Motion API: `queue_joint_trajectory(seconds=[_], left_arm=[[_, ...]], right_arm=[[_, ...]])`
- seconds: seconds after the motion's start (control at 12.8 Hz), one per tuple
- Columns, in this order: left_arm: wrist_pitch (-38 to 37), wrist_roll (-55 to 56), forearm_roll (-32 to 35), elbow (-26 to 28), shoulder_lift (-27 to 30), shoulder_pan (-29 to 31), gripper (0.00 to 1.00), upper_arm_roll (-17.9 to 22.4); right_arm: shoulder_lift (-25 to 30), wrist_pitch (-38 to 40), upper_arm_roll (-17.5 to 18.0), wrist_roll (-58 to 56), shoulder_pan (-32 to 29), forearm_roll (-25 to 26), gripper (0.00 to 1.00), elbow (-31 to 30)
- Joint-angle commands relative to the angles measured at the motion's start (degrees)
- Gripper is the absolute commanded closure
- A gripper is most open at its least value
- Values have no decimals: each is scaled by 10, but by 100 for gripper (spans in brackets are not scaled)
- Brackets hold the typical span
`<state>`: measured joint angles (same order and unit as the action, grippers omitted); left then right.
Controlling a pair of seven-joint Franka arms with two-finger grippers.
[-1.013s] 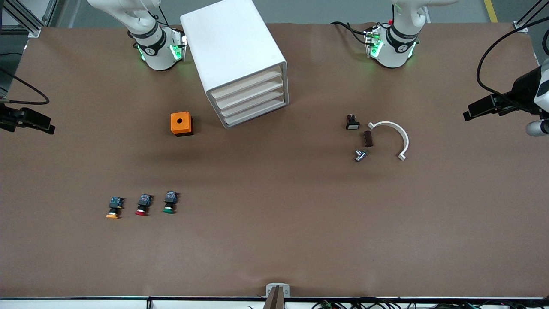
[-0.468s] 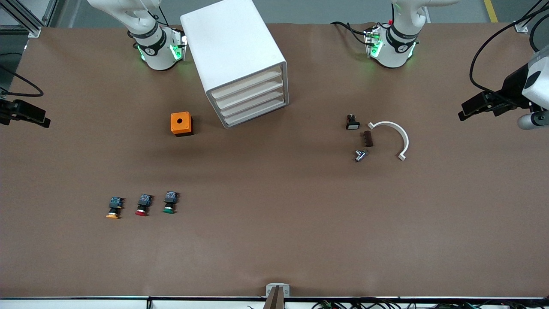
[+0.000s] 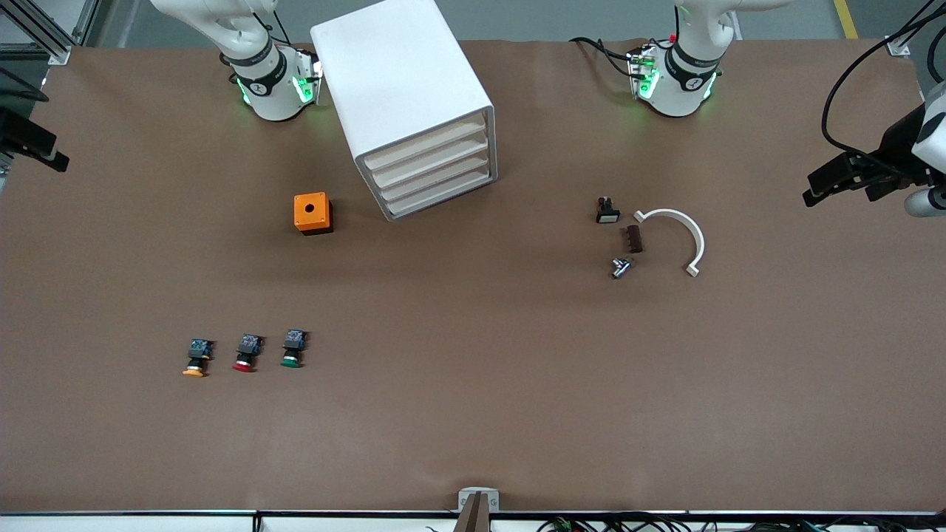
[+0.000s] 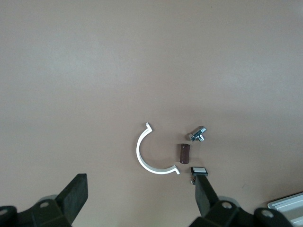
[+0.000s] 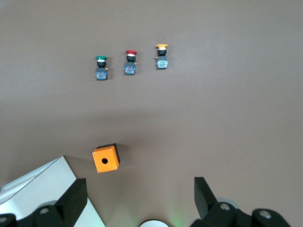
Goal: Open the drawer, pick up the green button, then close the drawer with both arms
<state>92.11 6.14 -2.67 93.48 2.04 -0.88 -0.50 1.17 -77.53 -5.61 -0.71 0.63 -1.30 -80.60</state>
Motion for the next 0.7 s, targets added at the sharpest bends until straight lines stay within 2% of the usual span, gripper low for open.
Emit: queue_joint_trajectory(seconds=[0.0, 0.62], left_arm=[[-2, -9, 13, -4, 7, -4, 0, 2], [-11, -2, 13, -29, 7, -4, 0, 1]], right_arm=[[51, -38, 6, -3, -5, -1, 0, -82], [60, -68, 6, -7, -2, 4, 0, -102]])
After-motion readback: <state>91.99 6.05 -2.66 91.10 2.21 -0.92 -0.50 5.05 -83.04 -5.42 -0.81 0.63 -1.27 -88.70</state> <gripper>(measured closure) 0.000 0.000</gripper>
